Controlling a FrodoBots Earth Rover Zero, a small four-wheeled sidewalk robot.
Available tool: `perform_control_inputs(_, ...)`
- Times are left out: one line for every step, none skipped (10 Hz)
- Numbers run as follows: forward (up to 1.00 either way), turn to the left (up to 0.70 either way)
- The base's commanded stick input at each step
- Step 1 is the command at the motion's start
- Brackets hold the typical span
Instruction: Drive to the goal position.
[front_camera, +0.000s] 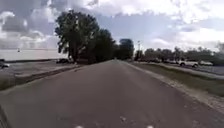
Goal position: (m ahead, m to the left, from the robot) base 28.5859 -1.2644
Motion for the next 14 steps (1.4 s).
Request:
perform_control_inputs(0.7, 0.0)
perform_control_inputs(0.7, 0.0)
perform_control_inputs(0.7, -0.21)
perform_control_inputs(0.7, -0.08)
perform_control_inputs(0.7, 0.0)
perform_control_inputs(0.7, 0.0)
perform_control_inputs(0.7, 0.0)
perform_control_inputs(0.7, 0.0)
perform_control_inputs(0.7, 0.0)
perform_control_inputs(0.7, 0.0)
perform_control_inputs(0.7, 0.0)
perform_control_inputs(0.7, 0.0)
perform_control_inputs(0.7, 0.0)
perform_control_inputs(0.7, 0.0)
